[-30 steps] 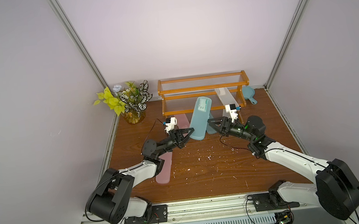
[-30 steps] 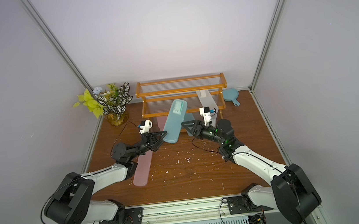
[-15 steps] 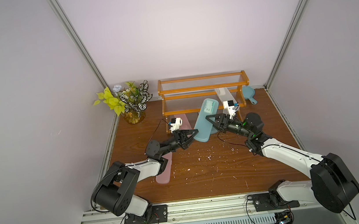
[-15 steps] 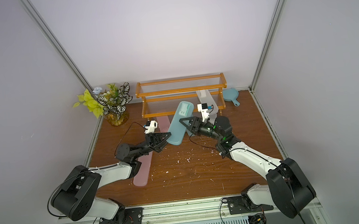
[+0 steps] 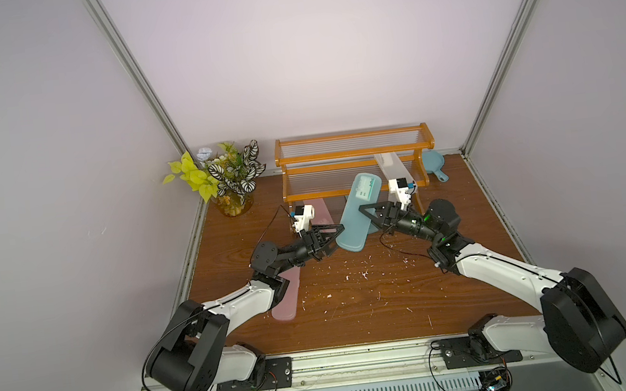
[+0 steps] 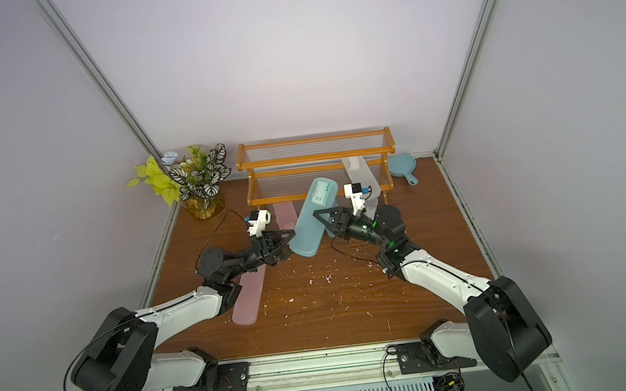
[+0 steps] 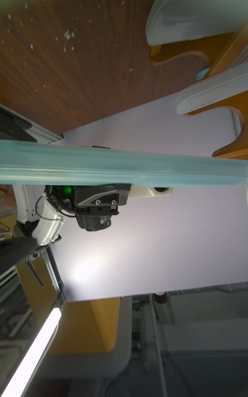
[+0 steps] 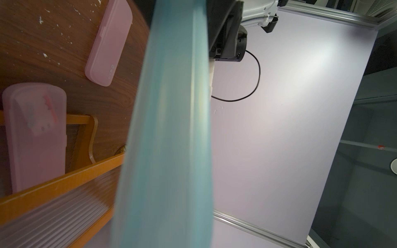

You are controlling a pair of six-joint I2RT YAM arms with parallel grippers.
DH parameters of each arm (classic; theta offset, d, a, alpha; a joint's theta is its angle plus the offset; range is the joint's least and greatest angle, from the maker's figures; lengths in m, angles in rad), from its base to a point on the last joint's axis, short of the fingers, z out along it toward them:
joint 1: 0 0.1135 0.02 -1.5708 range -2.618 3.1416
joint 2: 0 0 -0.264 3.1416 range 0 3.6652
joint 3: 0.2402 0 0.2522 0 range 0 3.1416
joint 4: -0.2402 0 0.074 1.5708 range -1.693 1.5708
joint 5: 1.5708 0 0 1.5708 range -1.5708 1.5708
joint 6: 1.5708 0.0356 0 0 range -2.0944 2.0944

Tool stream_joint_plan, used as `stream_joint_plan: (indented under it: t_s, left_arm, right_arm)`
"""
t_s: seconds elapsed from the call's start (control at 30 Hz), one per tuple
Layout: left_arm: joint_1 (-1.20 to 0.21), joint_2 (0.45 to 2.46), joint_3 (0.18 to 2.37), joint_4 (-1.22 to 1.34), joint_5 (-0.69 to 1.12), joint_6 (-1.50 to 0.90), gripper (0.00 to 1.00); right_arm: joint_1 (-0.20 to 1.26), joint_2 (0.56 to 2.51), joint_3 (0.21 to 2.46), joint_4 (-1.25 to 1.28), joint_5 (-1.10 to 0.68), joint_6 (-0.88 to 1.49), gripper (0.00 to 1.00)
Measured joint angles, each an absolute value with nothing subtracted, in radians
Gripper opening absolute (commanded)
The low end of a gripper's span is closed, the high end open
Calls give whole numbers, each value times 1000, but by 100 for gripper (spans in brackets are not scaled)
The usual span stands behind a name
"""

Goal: Remove the pencil cases from the shelf
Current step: Place the pencil case at the center of the board.

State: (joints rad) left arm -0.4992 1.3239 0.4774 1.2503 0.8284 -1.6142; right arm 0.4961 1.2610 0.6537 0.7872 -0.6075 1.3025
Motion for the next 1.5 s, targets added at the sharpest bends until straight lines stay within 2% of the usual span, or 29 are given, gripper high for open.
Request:
stream_joint_plan:
  t_s: [0.1, 0.17, 0.47, 0.77, 1.07, 1.5]
  left_arm:
    - [-499, 1262, 478, 1105, 802, -1539, 92]
    - [-498, 1205, 487, 952, 776, -1468, 98]
    - [-401, 910, 562, 300, 580, -1187, 98]
    - [-395, 709, 572, -80, 345, -1095, 98]
    - [-395, 594, 604, -293, 186, -1064, 98]
    - [-395, 544, 604, -388, 139, -1061, 98]
  right_arm:
    - [501, 1228, 624, 730, -607, 1272, 25]
    - [509, 1208, 612, 673, -604, 1238, 25]
    - [631, 1196, 520, 545, -552, 1151, 25]
    - [767, 1373, 503, 602, -493, 1157, 23]
    - [847, 1593, 550, 708, -469, 1188, 22]
    - [902, 1835, 699, 824, -459, 1253, 21]
